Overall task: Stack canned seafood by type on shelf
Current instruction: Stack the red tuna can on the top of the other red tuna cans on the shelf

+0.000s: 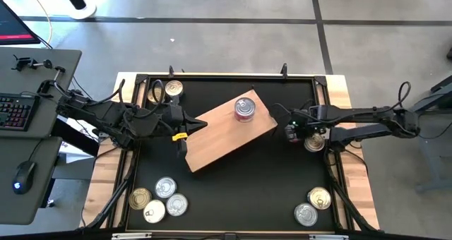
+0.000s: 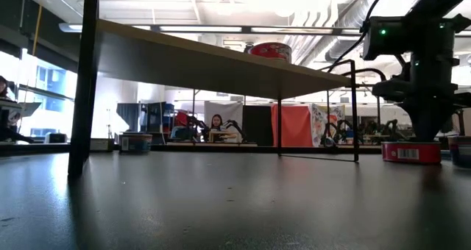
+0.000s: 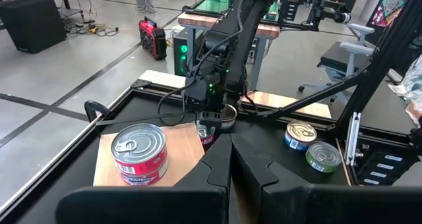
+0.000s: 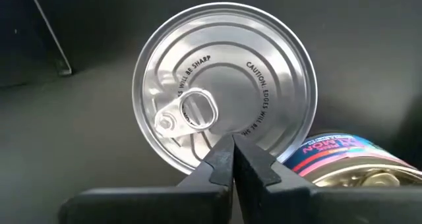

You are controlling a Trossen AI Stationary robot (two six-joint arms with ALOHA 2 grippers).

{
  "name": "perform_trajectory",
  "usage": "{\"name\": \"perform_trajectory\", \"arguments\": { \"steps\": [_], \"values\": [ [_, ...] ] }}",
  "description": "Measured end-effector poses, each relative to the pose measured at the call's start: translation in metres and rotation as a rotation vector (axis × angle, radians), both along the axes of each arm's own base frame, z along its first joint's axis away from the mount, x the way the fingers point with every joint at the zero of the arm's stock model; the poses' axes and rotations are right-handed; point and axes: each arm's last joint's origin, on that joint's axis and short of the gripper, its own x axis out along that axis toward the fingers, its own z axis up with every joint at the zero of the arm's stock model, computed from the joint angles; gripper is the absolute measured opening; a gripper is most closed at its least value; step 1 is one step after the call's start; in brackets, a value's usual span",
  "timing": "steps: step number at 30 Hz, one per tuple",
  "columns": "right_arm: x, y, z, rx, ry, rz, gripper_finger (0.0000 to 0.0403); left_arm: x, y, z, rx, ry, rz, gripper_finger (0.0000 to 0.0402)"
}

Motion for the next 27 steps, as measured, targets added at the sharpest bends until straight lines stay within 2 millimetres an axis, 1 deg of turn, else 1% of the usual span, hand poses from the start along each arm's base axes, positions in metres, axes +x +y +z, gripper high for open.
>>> {"name": "perform_trajectory", "arguments": {
  "steps": [3, 8, 14, 18, 23, 27],
  "values": [
    [-0.002, 0.0, 0.0, 0.002, 0.024, -0.021, 0.0, 0.0, 0.0, 0.0, 0.0, 0.0, -0.001, 0.0],
    [-0.004, 0.004, 0.002, -0.005, 0.006, -0.052, 0.0, 0.0, 0.0, 0.0, 0.0, 0.001, -0.001, 0.0],
    [-0.005, 0.016, 0.005, 0.005, -0.026, -0.031, 0.0, 0.0, 0.0, 0.0, 0.001, 0.001, -0.001, 0.0],
    [-0.005, 0.026, 0.008, -0.033, -0.055, -0.112, 0.0, 0.0, 0.0, 0.0, 0.001, 0.001, -0.001, 0.0],
    [-0.006, 0.037, 0.011, -0.121, -0.112, -0.238, 0.0, 0.0, 0.0, 0.0, 0.001, 0.001, -0.001, 0.0],
    [-0.005, 0.043, 0.011, -0.141, -0.137, -0.273, 0.0, 0.0, 0.0, 0.0, 0.007, 0.003, -0.003, 0.0]
  ]
}}
